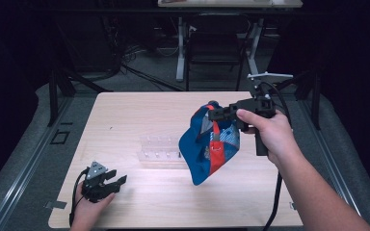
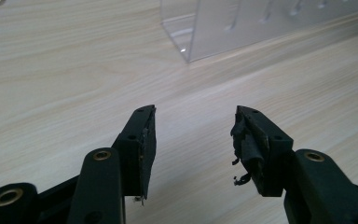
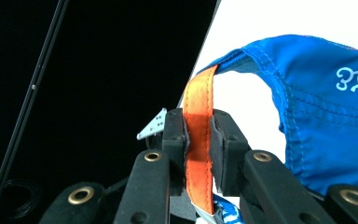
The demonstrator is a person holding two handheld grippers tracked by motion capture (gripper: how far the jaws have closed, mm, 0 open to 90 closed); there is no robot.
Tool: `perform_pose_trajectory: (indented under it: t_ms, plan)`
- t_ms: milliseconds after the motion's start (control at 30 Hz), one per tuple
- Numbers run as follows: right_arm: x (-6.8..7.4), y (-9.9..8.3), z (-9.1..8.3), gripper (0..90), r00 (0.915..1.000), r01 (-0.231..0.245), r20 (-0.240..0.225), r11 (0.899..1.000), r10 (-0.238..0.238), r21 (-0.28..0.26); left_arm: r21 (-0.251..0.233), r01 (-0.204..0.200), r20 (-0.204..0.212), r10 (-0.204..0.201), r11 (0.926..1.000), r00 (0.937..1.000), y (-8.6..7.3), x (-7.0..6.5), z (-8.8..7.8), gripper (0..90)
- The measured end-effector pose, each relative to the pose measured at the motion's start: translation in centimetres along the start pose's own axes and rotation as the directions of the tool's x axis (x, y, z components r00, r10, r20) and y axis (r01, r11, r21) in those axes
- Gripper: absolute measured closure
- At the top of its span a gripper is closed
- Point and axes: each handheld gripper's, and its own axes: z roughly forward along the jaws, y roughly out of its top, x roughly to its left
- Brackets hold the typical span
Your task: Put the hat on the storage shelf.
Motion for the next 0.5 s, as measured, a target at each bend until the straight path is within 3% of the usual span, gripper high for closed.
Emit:
perform_pose_trajectory:
  t_ms: [67, 200, 267, 300, 367, 400, 433, 500]
  plan:
    - [0.1, 0.2, 0.1, 77.3, 1.0, 0.004, 0.0, 1.0, -0.004, 0.001, -0.008, -0.01, 0.006, 0.01, 0.9999, 0.9999, 0.2, -0.4, -0.1, 49.3]
    - [0.8, 1.1, 1.1, 77.3, 0.9999, 0.01, -0.003, 1.0, -0.01, -0.003, -0.051, -0.077, -0.007, 0.077, 0.9957, 0.997, 1.6, -2.3, -0.6, 50.2]
    - [1.1, 1.4, 1.5, 77.3, 0.9998, 0.017, -0.004, 1.0, -0.017, -0.005, -0.057, -0.087, 0.0, 0.088, 0.9945, 0.9962, 1.9, -2.6, -0.8, 51.7]
    - [1.3, 1.5, 1.7, 77.3, 0.9998, 0.021, -0.004, 1.0, -0.021, -0.003, -0.087, -0.087, 0.032, 0.09, 0.9924, 0.9954, 2.5, -3.4, -0.8, 51.6]
    - [1.4, 1.7, 1.9, 77.3, 0.9998, 0.02, -0.005, 1.0, -0.02, -0.003, -0.102, -0.091, 0.043, 0.095, 0.9906, 0.9945, 2.9, -3.8, -0.8, 50.1]
    - [1.6, 1.9, 2.3, 77.3, 0.9997, 0.023, -0.001, 1.0, -0.023, -0.002, -0.111, -0.096, 0.043, 0.101, 0.9892, 0.994, 3.1, -4.0, -0.8, 45.0]
    - [1.6, 2.1, 2.5, 77.3, 0.9996, 0.029, 0.001, 1.0, -0.029, 0.002, -0.119, -0.116, 0.04, 0.122, 0.9861, 0.9917, 3.7, -4.7, -0.6, 44.1]
    - [1.7, 2.3, 2.9, 77.3, 0.9997, 0.025, 0.002, 1.0, -0.025, -0.004, -0.118, -0.114, 0.047, 0.12, 0.9865, 0.9917, 4.0, -5.0, -0.5, 43.7]
